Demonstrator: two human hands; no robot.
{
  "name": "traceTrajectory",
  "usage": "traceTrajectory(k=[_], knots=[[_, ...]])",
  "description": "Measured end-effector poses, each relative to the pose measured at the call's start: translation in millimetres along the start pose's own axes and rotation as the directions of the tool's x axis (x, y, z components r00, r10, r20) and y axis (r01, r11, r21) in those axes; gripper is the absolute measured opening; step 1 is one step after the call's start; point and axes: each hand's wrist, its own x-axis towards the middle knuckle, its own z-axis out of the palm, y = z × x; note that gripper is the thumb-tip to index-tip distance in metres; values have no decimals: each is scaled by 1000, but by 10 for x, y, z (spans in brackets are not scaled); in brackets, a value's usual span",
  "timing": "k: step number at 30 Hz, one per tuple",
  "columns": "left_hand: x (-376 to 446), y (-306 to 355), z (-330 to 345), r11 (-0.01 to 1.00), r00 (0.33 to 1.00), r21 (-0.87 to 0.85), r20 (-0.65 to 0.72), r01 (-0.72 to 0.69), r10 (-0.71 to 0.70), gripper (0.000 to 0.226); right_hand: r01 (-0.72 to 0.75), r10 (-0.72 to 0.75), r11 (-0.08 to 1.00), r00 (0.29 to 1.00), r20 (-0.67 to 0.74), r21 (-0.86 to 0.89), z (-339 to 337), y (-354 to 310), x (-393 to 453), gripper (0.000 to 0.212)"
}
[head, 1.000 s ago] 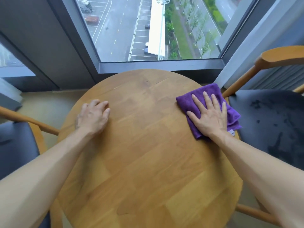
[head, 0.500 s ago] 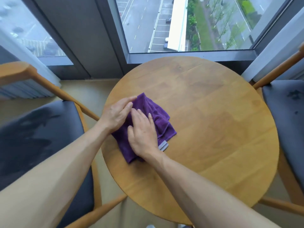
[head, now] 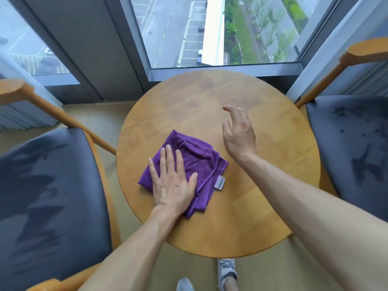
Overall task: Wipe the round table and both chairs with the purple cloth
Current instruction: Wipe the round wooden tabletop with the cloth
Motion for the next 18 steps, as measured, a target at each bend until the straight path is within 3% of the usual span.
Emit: traceTrajectory(k=[3, 7, 13, 18], knots=[[153, 407, 23, 1000, 1000, 8, 5, -2, 2, 90, 16, -17, 998, 999, -32, -55, -262, 238, 2, 41], [498, 855, 45, 987, 992, 92, 8, -130, 129, 84, -30, 20, 989, 997, -70, -148, -734, 712, 27, 41], [1250, 1664, 7, 982, 982, -19, 29, -189, 189, 83, -110, 89, 983, 985, -146, -146, -1341, 1349, 157, 40], [1742, 2483, -5, 947, 947, -41, 27, -318, 319, 89, -135, 107, 981, 976, -191, -137, -1622, 1844, 214, 41]])
